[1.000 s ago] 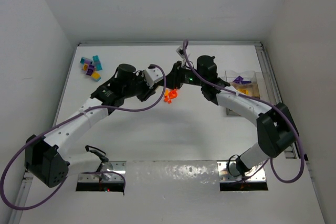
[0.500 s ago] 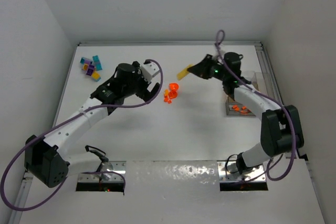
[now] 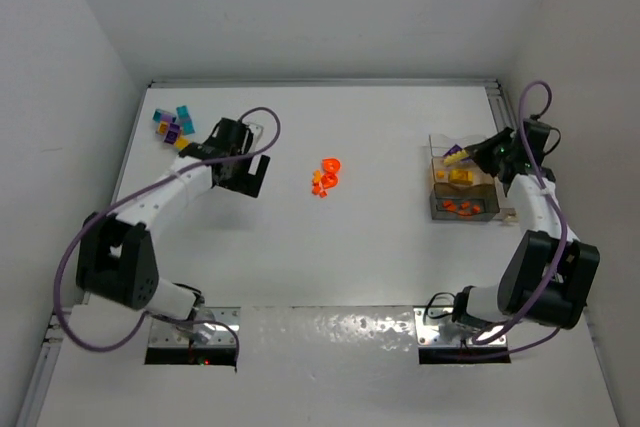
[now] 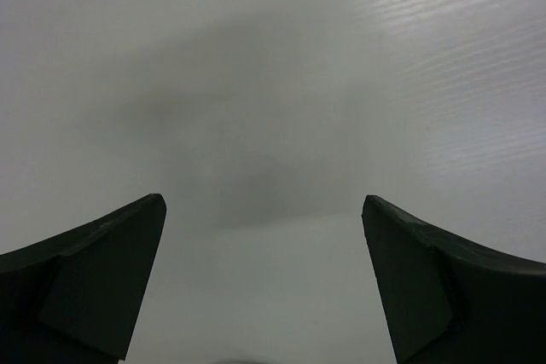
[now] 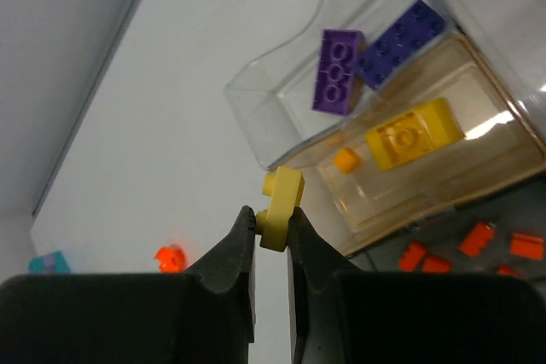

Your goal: Sort the legos into containers by color

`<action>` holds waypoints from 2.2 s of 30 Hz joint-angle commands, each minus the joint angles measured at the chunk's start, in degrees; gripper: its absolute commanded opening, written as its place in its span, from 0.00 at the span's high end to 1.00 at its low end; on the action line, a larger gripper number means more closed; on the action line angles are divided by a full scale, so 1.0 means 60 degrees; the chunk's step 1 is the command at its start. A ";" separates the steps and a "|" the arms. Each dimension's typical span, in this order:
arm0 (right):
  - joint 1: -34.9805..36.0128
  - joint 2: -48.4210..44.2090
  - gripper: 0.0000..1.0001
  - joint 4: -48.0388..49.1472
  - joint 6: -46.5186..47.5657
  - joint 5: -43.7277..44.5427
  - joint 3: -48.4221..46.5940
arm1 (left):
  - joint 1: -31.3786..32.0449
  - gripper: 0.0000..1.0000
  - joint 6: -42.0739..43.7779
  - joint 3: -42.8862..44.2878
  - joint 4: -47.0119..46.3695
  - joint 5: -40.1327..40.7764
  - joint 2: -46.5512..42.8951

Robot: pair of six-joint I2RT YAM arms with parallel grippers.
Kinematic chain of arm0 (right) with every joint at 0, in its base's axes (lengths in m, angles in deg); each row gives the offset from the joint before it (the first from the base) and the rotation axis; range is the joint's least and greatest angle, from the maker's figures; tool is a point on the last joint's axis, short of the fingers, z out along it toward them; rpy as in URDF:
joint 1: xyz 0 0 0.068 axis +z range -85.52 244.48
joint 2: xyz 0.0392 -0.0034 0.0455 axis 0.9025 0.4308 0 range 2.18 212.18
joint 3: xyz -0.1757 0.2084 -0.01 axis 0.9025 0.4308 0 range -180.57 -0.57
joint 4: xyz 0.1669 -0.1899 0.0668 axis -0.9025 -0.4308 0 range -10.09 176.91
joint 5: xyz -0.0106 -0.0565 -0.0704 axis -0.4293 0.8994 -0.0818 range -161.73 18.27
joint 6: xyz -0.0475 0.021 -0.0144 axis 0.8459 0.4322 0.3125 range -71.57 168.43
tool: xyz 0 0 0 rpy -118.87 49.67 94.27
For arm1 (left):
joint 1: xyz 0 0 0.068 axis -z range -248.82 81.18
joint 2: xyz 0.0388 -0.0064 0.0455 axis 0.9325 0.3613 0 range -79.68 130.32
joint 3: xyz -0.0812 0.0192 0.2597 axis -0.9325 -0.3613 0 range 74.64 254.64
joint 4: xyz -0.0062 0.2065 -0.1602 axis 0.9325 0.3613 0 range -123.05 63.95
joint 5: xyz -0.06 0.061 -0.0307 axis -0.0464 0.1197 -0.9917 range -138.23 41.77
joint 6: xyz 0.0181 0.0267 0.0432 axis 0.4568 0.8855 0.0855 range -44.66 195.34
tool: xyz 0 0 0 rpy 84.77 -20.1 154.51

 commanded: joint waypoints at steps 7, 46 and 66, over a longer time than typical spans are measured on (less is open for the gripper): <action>-0.0058 0.0649 1.00 -0.1589 -0.0435 0.1160 -0.0437 | -0.0341 0.02 -0.0406 0.2225 0.0573 0.0557 0.0842; 0.2748 0.1995 0.54 -0.3052 0.4408 0.2754 -0.3131 | -0.0341 0.03 -0.0070 0.2138 -0.0174 0.0998 0.1105; 0.8174 0.7885 0.28 -0.3274 0.6199 0.2858 -0.8654 | -0.0341 0.06 0.0238 0.1948 -0.0086 0.1672 0.0769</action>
